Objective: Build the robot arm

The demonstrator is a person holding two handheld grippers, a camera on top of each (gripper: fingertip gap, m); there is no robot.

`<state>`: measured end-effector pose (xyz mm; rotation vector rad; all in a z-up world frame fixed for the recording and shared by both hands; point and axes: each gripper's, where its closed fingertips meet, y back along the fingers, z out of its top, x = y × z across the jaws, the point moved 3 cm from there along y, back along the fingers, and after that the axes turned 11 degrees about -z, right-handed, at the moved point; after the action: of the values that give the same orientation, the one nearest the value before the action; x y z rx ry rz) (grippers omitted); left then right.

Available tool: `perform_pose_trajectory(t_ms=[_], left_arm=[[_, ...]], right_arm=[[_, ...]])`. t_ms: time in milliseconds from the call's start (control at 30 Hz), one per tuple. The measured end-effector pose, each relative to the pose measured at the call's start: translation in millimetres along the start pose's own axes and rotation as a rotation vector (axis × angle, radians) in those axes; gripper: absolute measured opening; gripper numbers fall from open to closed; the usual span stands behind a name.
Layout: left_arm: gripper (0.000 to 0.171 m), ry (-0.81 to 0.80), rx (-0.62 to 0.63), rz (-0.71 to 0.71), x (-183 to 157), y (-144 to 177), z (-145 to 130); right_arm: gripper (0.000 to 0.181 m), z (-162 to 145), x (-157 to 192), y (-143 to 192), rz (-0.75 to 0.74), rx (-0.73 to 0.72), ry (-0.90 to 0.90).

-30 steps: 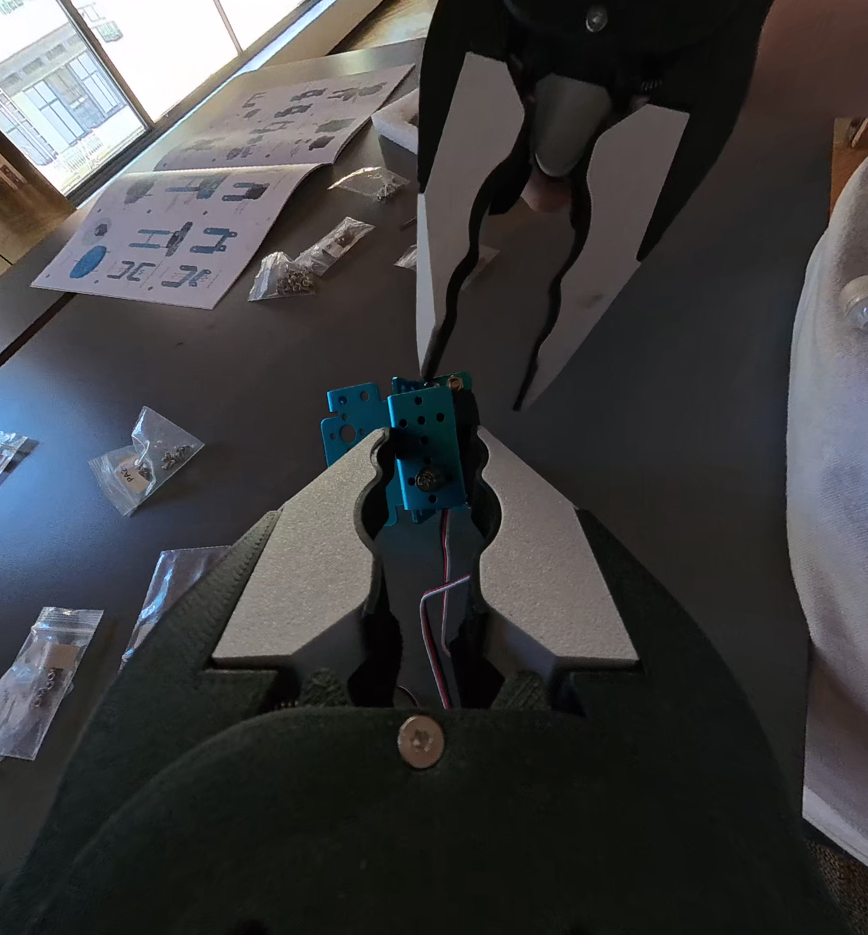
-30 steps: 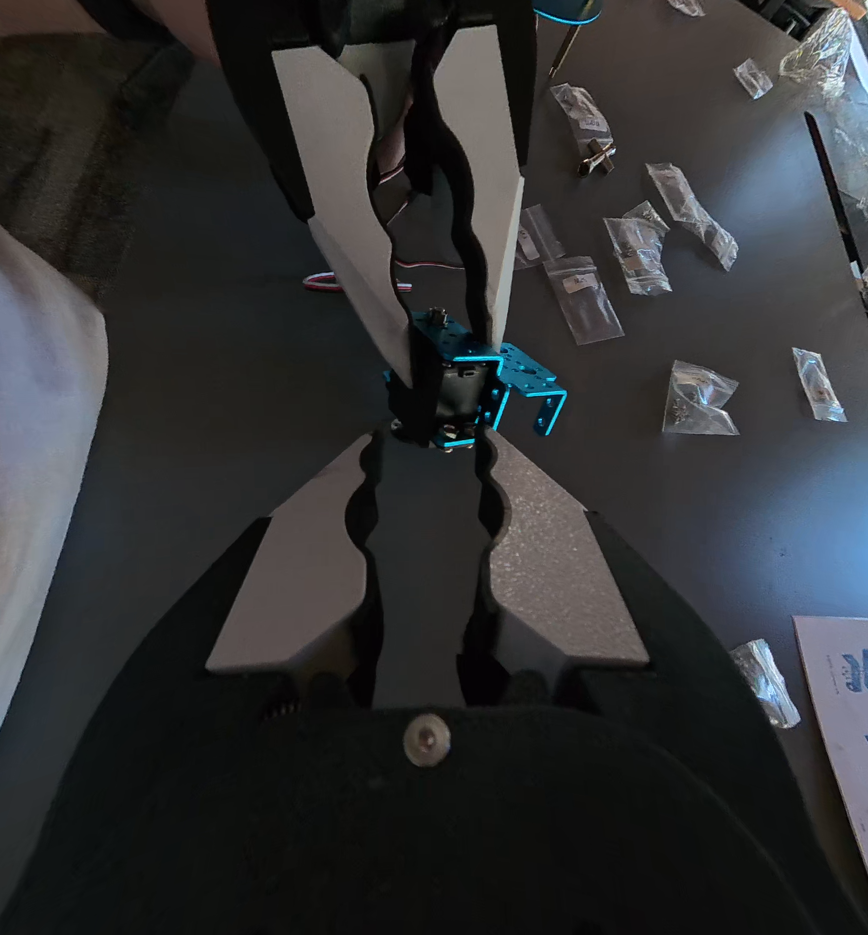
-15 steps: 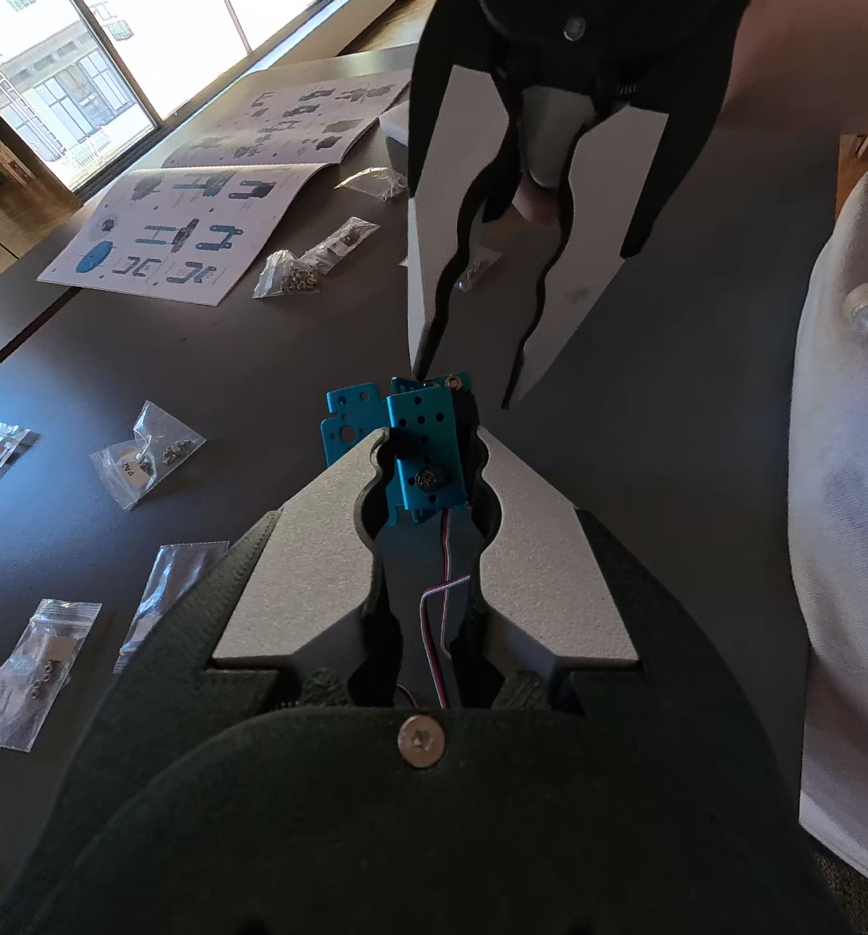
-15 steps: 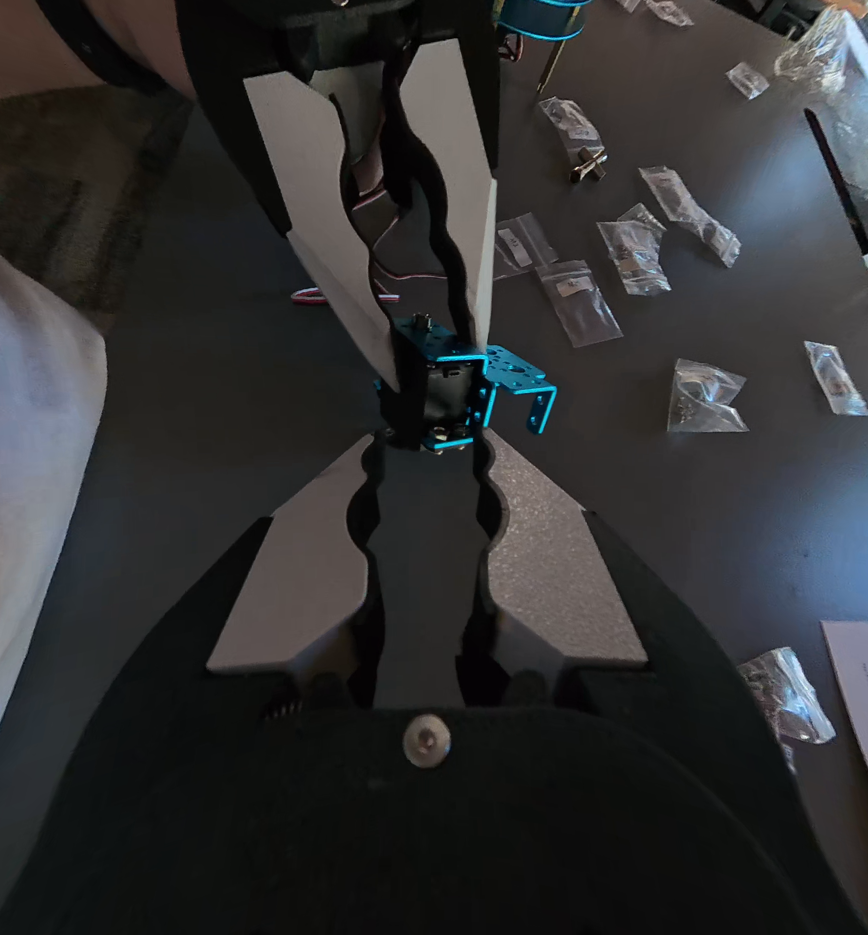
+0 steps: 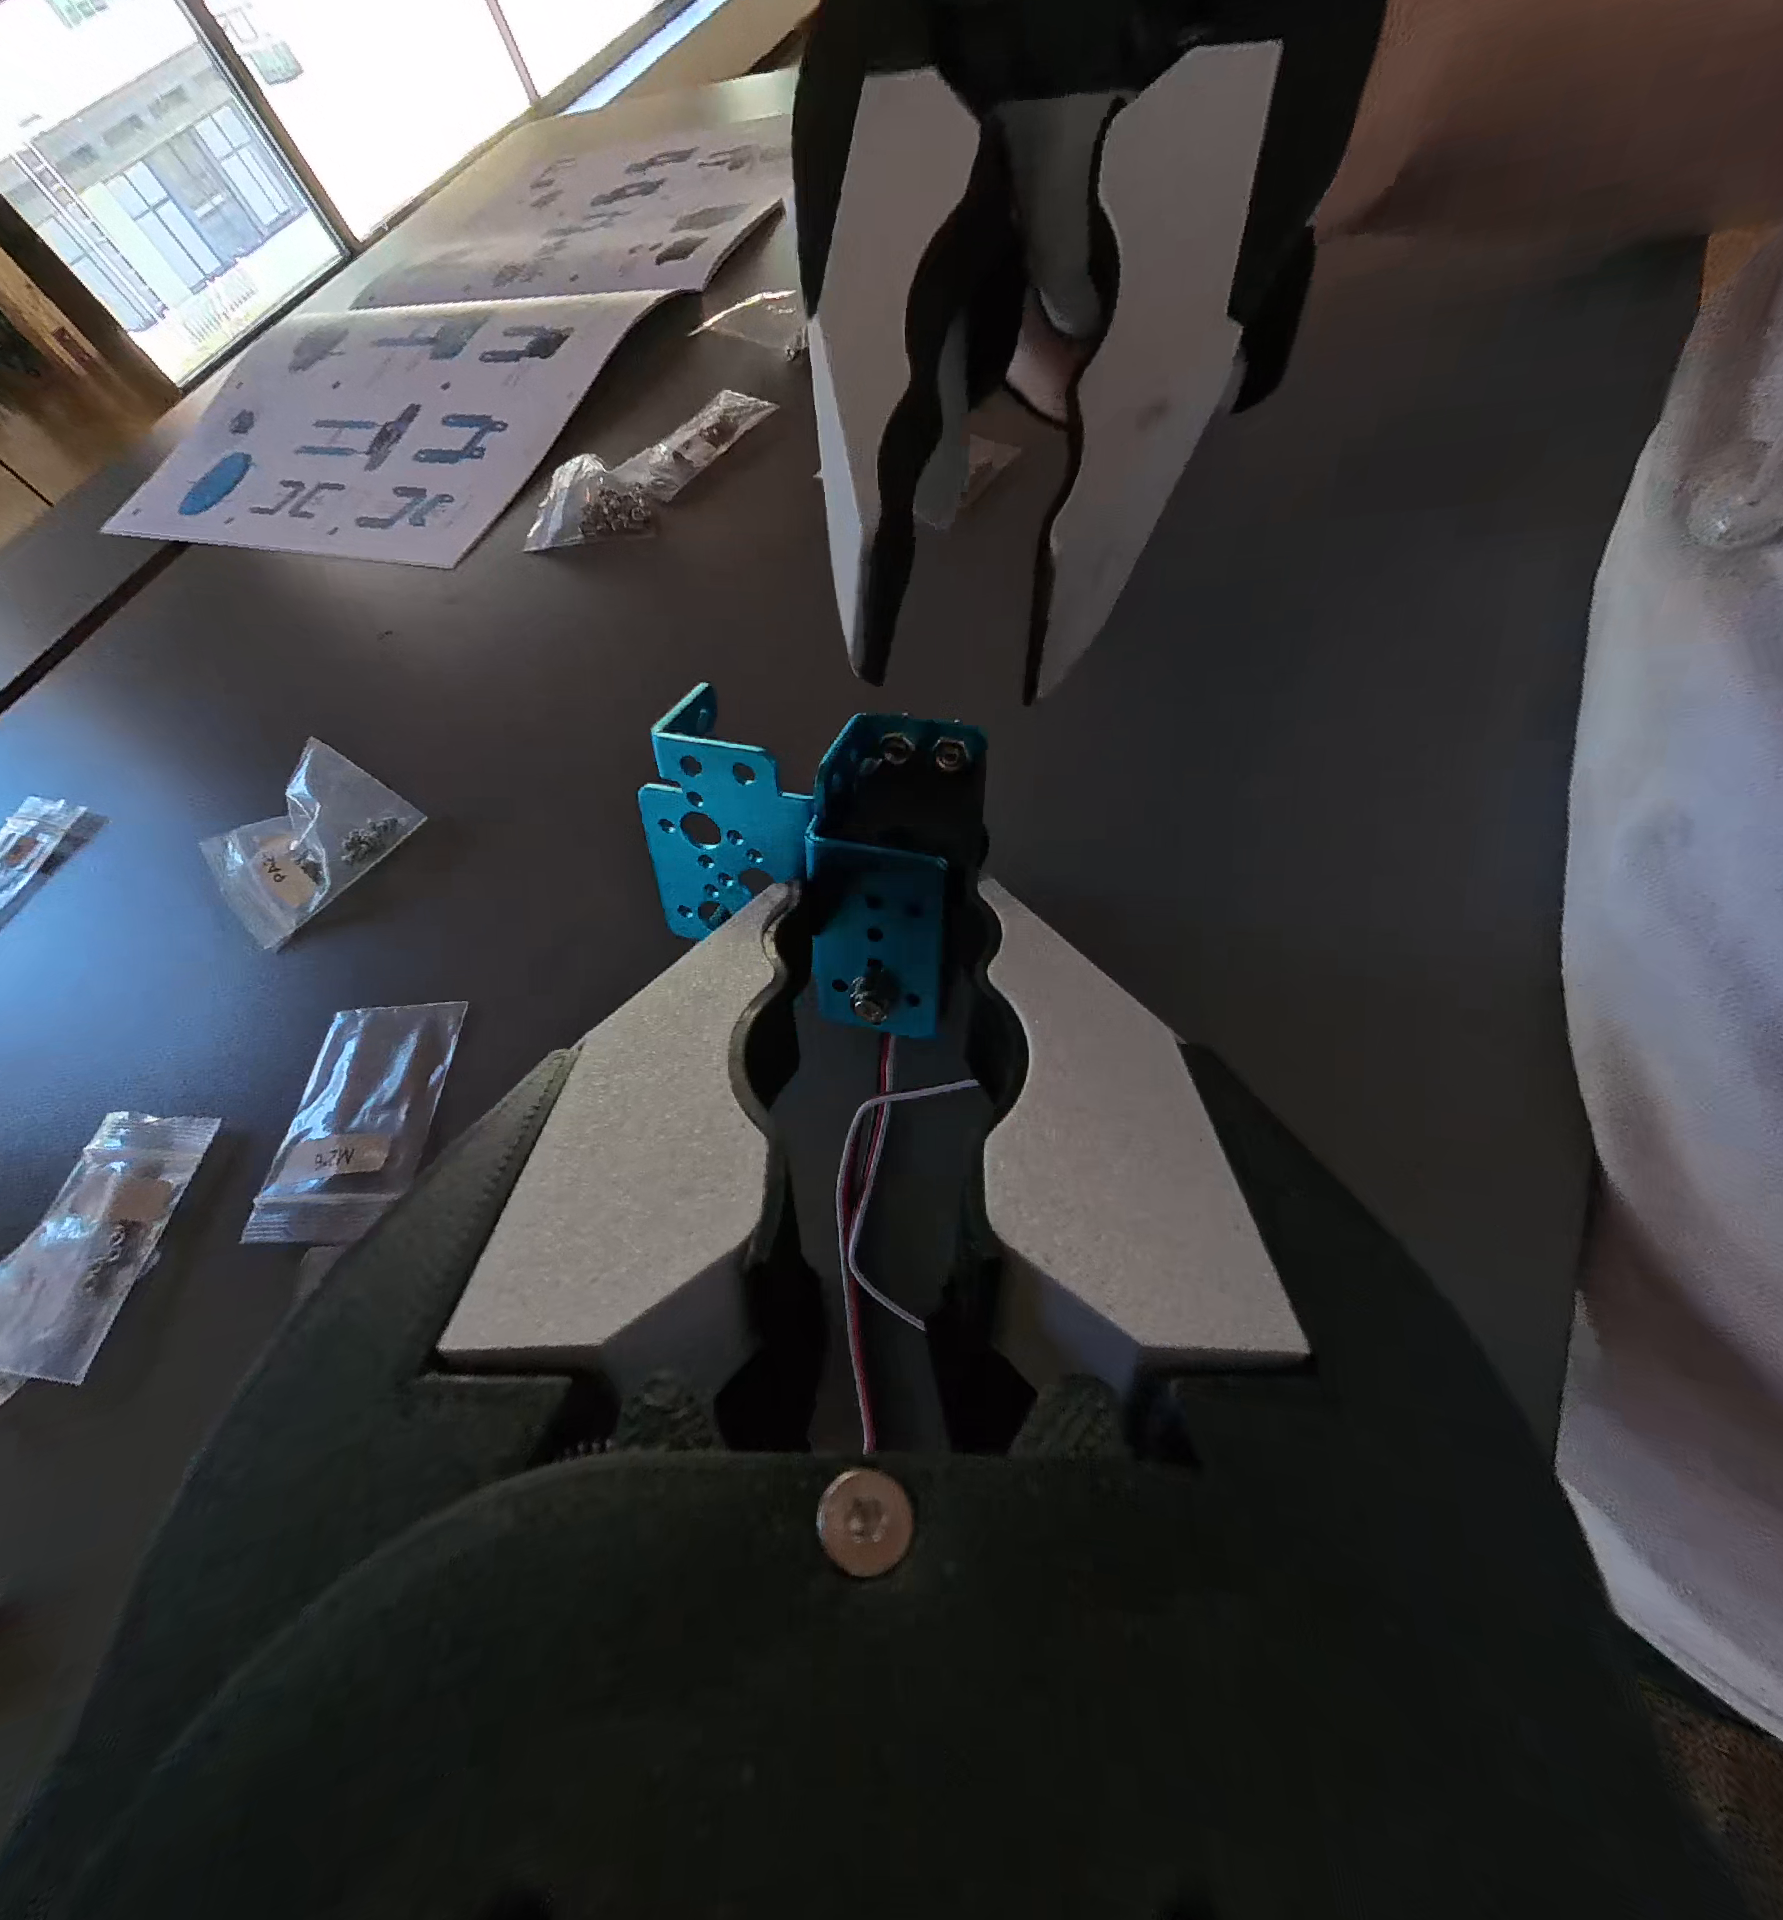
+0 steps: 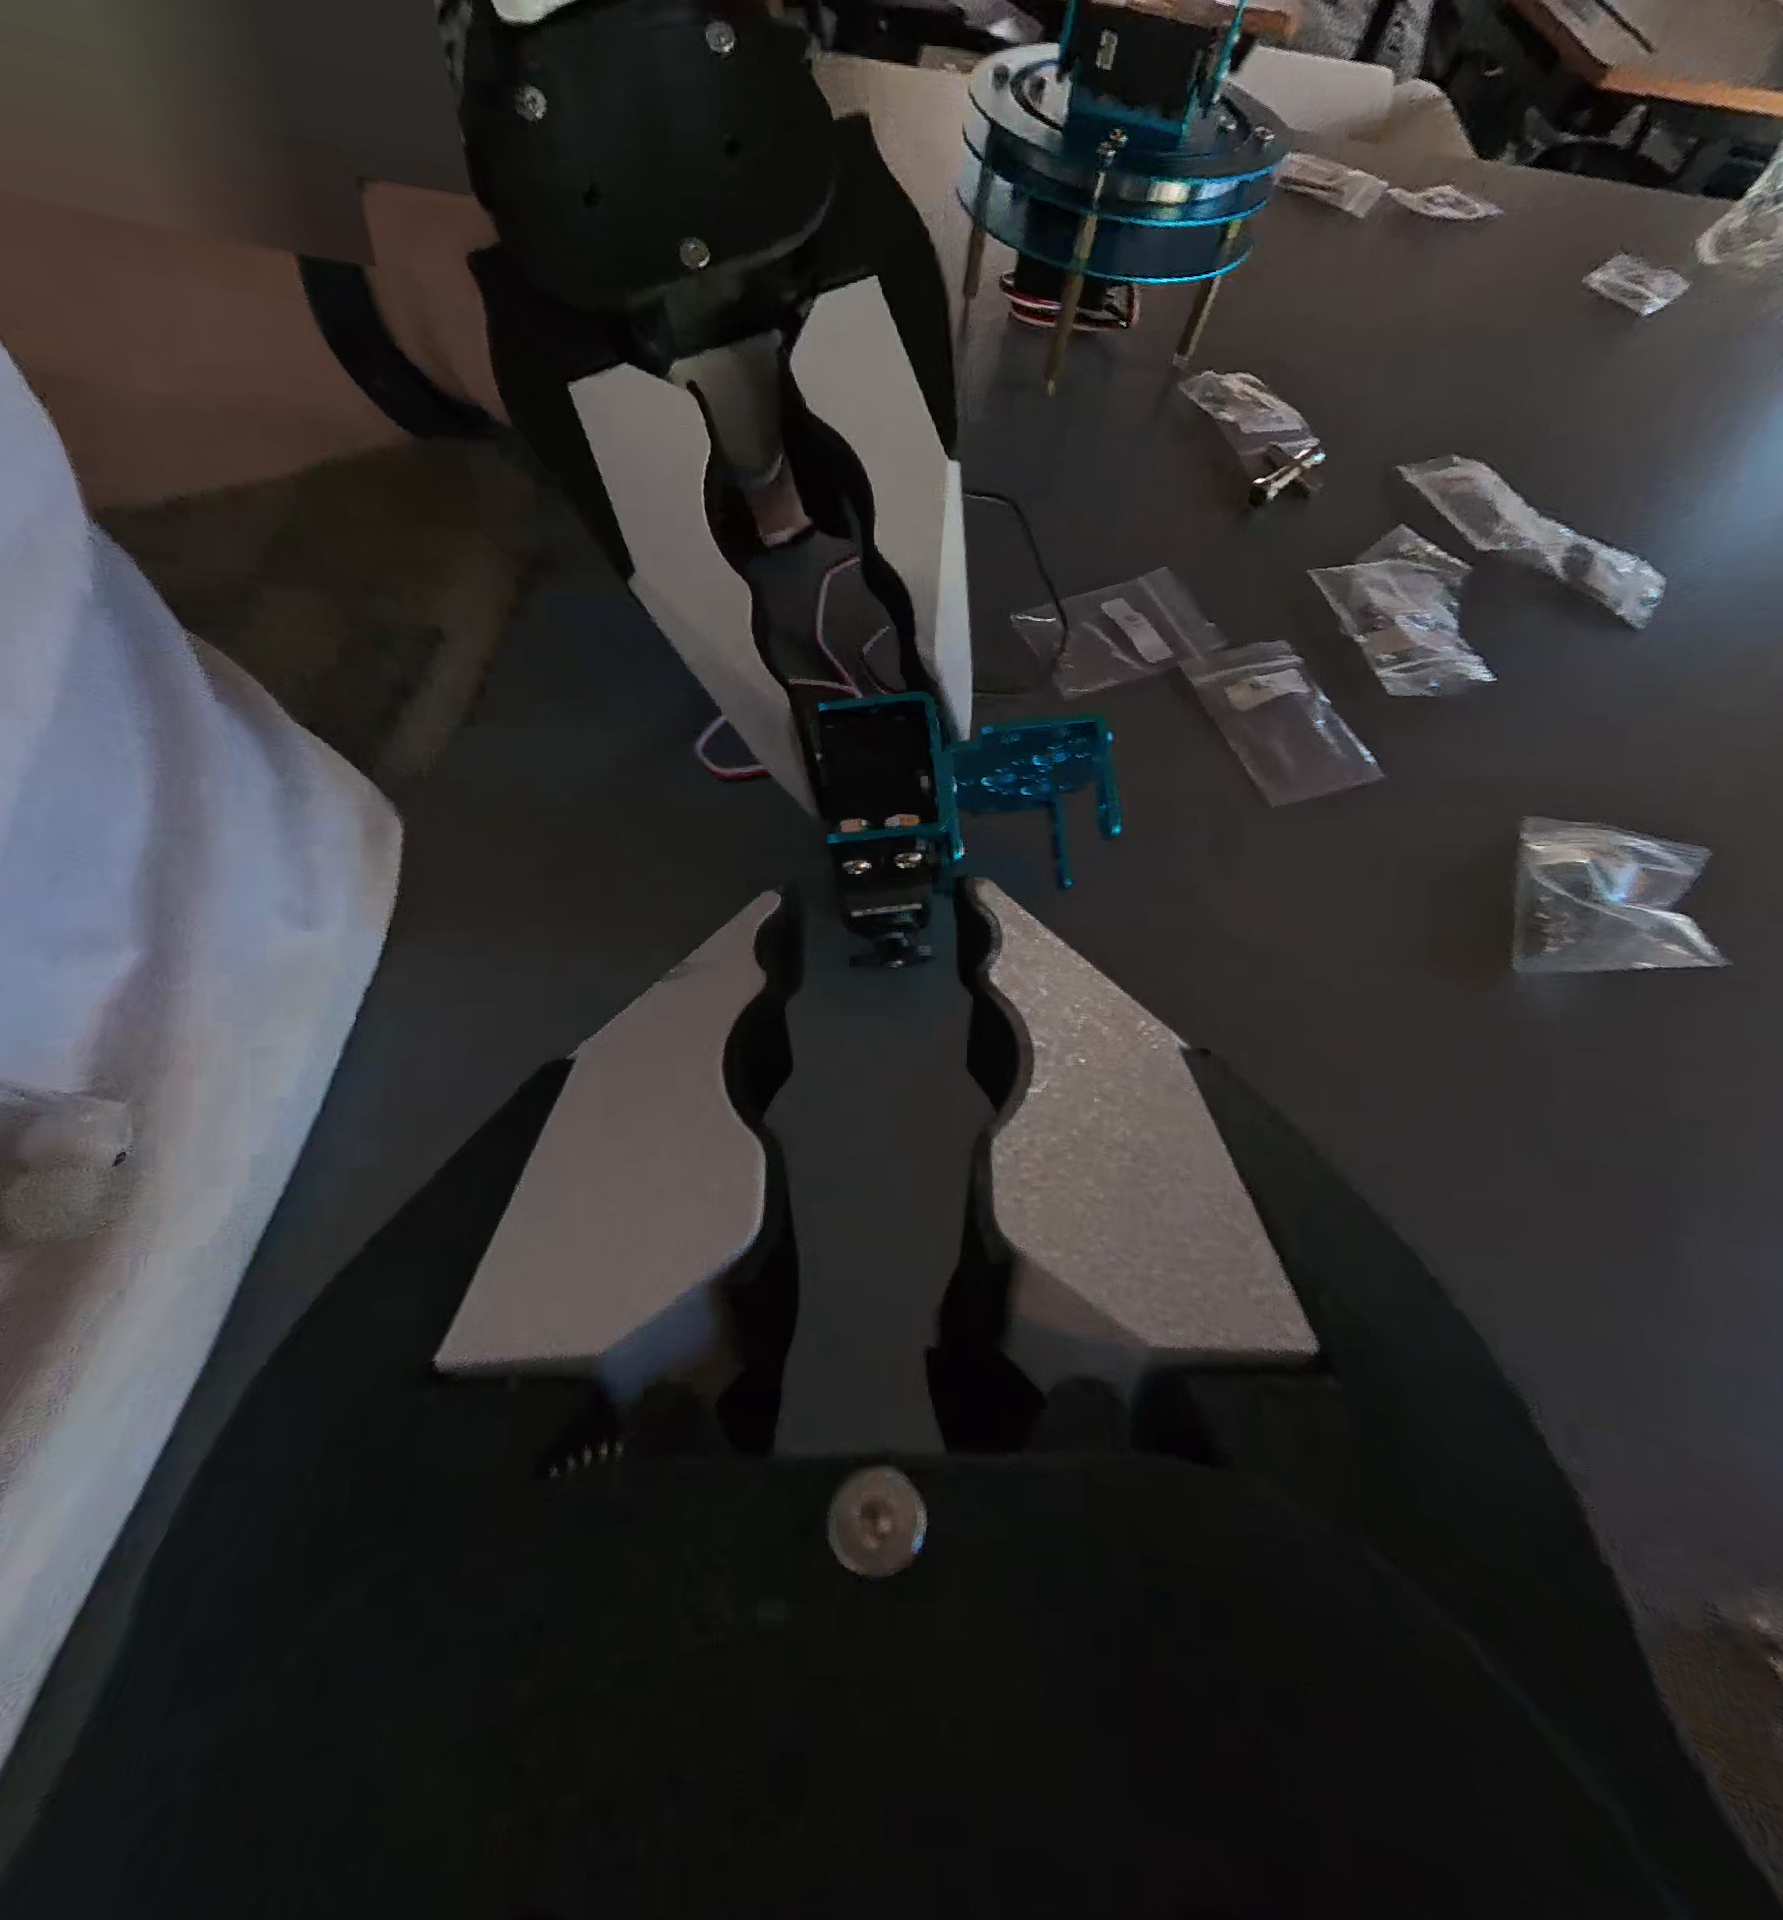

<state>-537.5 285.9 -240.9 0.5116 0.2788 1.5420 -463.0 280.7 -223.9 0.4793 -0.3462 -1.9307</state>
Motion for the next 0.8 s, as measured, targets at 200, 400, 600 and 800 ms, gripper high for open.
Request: perform_pose_trajectory(t_ms=[200,400,600,800], left_arm=[[0.029,0.011,-0.002,-0.049,1,3,-3],[0.029,0.061,-0.008,-0.101,4,3,-4],[0.028,0.082,-0.009,-0.116,6,2,-4],[0.028,0.082,0.0,-0.11,5,-1,-2]], right_arm=[[0.027,-1,-4,-2,0.133,-0.1,-0.131],[0.025,2,-7,-6,0.155,-0.123,-0.149],[0.025,10,-8,-4,0.127,-0.193,-0.206],[0.031,4,-5,-4,0.027,-0.115,-0.043]])
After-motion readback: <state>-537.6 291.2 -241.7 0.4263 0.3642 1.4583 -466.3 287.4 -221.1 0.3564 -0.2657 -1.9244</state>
